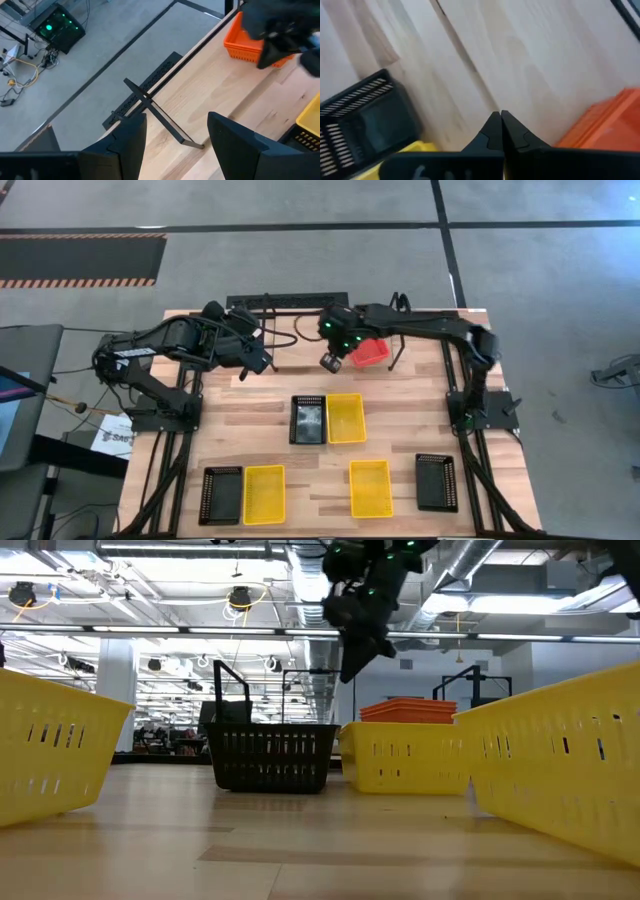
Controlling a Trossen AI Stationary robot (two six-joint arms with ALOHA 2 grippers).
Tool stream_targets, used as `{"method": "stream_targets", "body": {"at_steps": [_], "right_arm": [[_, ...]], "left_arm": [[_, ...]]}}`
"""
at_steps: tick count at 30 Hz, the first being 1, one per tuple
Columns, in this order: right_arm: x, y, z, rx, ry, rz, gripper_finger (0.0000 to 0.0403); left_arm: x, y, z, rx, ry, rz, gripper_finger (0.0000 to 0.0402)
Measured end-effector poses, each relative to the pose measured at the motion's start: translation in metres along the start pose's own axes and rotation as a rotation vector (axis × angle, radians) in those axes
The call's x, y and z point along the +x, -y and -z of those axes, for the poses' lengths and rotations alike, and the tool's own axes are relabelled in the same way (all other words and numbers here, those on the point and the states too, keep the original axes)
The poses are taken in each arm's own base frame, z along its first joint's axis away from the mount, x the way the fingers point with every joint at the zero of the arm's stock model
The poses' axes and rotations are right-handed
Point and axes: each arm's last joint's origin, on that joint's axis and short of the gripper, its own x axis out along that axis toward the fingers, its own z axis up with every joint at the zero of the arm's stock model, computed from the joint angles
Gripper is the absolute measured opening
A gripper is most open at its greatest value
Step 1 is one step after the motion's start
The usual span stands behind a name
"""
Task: Stack baskets on shelf by color
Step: Stack the orange bin on top of the other stacked orange bins on the shelf
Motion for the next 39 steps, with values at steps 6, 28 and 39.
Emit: {"method": "stream_targets", "body": {"at_steps": [6, 28, 39], "right_arm": [[0.011, 0.007, -0.030, -0.078, -0.057, 0.044, 0.0001], [0.033, 0.043, -0.037, -0.101, -0.244, 0.155, 0.0000], [0.040, 0.053, -0.033, -0.078, -0.297, 0.164, 0.0000]], "left_arm": [[0.000, 0.000, 0.000, 0.000, 0.000, 0.000, 0.0201], [0.000, 0.000, 0.000, 0.002, -0.001, -0.001, 0.0201], [0.000, 0.000, 0.000, 0.002, -0.003, 0.003, 0.0201]]}}
